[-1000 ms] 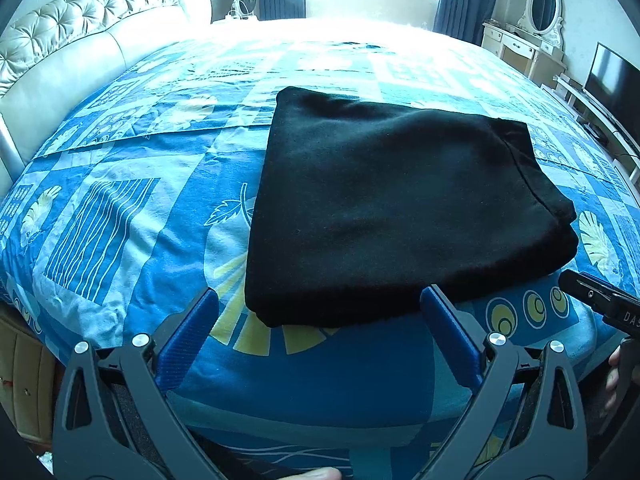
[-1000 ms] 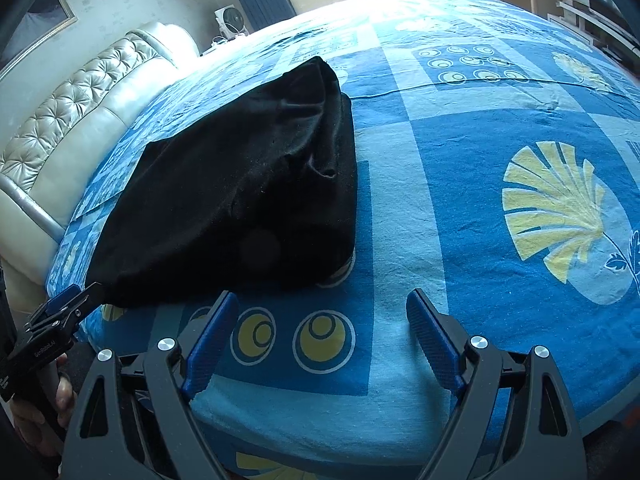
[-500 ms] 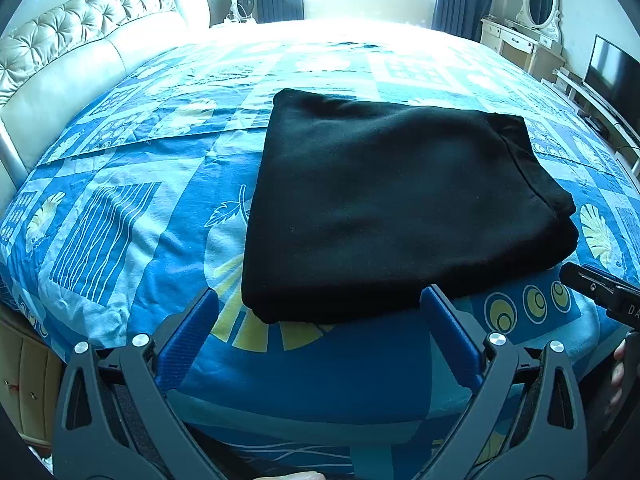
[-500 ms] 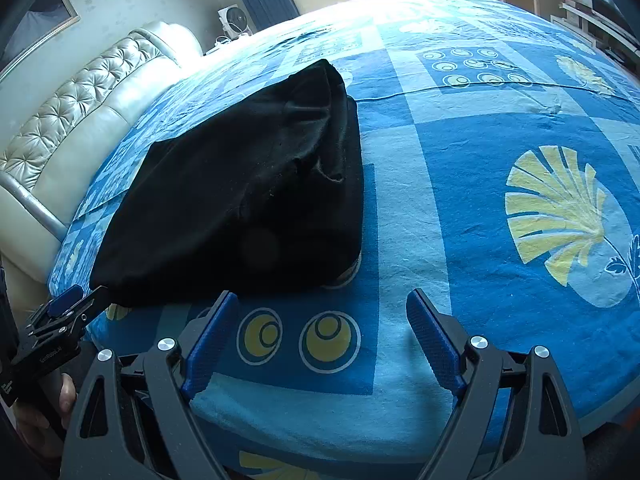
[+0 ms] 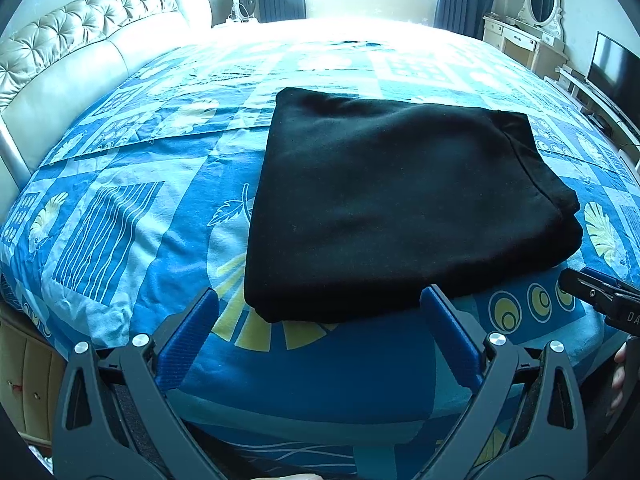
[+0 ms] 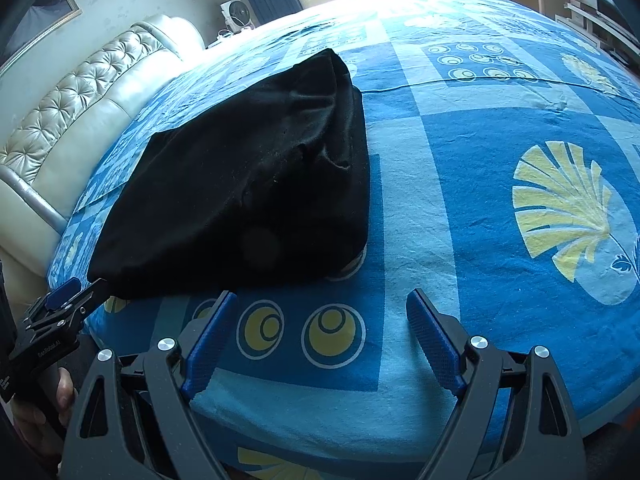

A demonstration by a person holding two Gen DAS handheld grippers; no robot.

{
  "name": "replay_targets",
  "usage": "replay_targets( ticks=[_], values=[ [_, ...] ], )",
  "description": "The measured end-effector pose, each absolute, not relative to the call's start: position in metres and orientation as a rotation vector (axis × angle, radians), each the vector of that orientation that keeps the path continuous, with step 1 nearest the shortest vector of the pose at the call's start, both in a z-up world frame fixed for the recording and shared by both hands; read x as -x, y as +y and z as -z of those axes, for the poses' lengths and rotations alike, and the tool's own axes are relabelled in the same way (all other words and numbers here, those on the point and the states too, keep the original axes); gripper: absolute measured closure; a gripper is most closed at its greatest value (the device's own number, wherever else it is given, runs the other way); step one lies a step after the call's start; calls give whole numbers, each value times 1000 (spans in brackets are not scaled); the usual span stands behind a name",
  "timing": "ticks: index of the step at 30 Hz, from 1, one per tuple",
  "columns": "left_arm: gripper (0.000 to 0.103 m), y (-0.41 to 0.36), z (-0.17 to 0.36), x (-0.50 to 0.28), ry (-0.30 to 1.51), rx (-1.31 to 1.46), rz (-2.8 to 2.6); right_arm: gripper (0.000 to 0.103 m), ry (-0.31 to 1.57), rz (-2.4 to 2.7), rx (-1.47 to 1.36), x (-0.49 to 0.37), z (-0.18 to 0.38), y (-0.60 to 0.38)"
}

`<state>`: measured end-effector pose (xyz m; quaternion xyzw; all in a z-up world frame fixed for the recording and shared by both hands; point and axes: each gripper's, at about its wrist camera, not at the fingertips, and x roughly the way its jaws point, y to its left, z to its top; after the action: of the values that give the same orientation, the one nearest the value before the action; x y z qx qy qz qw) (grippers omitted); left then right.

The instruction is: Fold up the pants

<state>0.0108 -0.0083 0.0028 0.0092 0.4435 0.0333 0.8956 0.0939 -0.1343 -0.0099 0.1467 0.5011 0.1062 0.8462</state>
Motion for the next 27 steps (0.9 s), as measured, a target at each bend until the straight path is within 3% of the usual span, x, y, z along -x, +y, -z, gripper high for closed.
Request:
replay_targets(
  ticks=[27],
  values=[
    [2,-11,-1,-10,927,-24,-70,18,1062,-226,-304,-93,11,-131]
  ],
)
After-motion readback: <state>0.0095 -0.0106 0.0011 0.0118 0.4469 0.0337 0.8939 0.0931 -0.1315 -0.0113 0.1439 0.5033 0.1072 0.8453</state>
